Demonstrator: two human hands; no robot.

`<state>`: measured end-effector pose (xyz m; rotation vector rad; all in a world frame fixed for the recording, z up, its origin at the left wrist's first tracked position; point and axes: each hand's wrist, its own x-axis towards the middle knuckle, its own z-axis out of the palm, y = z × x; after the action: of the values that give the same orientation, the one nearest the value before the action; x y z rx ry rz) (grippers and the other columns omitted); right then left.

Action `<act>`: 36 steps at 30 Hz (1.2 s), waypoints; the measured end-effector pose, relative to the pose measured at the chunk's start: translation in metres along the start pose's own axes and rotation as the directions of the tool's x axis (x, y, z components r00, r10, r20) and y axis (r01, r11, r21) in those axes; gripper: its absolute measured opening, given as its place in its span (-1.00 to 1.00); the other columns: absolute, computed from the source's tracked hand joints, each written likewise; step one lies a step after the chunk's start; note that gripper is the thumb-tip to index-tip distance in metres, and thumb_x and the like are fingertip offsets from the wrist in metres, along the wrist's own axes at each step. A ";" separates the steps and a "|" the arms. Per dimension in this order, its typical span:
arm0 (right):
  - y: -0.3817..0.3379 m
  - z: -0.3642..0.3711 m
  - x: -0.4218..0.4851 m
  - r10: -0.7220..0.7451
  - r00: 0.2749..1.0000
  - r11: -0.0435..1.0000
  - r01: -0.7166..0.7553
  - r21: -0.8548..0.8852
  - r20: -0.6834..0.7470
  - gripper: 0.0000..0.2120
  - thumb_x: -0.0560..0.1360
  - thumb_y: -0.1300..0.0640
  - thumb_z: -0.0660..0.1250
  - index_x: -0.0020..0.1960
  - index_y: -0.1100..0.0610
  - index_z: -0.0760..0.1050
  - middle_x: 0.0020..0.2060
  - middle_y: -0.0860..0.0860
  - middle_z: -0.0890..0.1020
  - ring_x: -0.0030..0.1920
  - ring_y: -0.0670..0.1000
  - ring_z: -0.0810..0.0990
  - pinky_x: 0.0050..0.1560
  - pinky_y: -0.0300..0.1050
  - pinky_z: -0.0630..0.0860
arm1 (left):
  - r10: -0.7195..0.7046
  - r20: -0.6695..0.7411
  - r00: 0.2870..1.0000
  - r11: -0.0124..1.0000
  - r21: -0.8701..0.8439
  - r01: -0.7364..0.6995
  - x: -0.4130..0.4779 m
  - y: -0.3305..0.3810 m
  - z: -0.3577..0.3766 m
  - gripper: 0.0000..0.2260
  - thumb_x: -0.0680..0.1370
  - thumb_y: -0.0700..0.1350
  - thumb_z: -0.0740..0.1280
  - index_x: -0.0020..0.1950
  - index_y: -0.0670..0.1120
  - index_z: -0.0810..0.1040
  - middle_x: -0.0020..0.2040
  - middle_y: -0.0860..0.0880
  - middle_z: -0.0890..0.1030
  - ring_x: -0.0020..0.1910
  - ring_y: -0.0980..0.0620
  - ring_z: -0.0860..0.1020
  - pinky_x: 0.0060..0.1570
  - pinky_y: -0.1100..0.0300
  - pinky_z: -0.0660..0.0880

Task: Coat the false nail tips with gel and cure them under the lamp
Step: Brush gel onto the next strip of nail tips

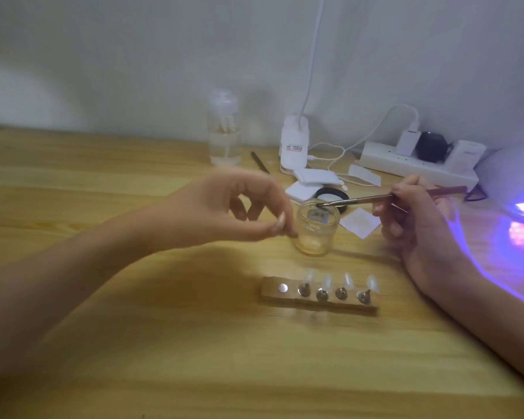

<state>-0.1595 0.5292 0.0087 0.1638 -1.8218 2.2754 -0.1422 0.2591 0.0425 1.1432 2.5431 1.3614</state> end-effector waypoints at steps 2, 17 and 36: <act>-0.001 0.001 -0.001 0.007 1.000 1.000 -0.007 0.003 -0.005 -0.67 0.60 0.24 0.18 -0.31 0.01 0.36 -0.45 0.02 0.56 -0.56 -0.09 0.26 -0.56 -0.30 0.14 | -0.034 0.025 0.999 0.997 -0.072 0.036 -0.011 -0.003 0.010 -0.96 0.48 -0.04 0.43 -0.10 0.04 0.67 -0.08 0.06 0.72 -0.29 0.02 0.50 -0.32 0.21 0.43; -0.002 0.004 -0.001 0.021 1.000 0.999 -0.021 -0.034 -0.006 -0.64 0.60 0.22 0.21 -0.35 0.00 0.37 -0.43 0.05 0.58 -0.55 -0.07 0.27 -0.57 -0.31 0.14 | -0.140 0.068 0.988 0.979 -0.140 0.148 -0.025 -0.010 0.036 -0.96 0.48 -0.07 0.48 -0.08 0.01 0.68 -0.15 -0.03 0.68 -0.27 0.16 0.55 -0.24 0.38 0.43; -0.002 0.003 -0.002 0.029 0.999 0.998 -0.028 -0.047 0.022 -0.65 0.59 0.22 0.21 -0.35 -0.02 0.37 -0.42 0.05 0.57 -0.52 -0.05 0.26 -0.54 -0.28 0.07 | -0.132 -0.081 0.988 0.982 0.123 0.141 -0.037 0.005 0.052 -0.83 0.41 0.12 0.45 -0.06 0.13 0.60 -0.09 0.16 0.58 -0.15 0.09 0.51 -0.18 0.41 0.37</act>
<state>-0.1572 0.5267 0.0108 0.1575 -1.8987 2.2564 -0.0940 0.2745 0.0032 0.9307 2.7387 1.2466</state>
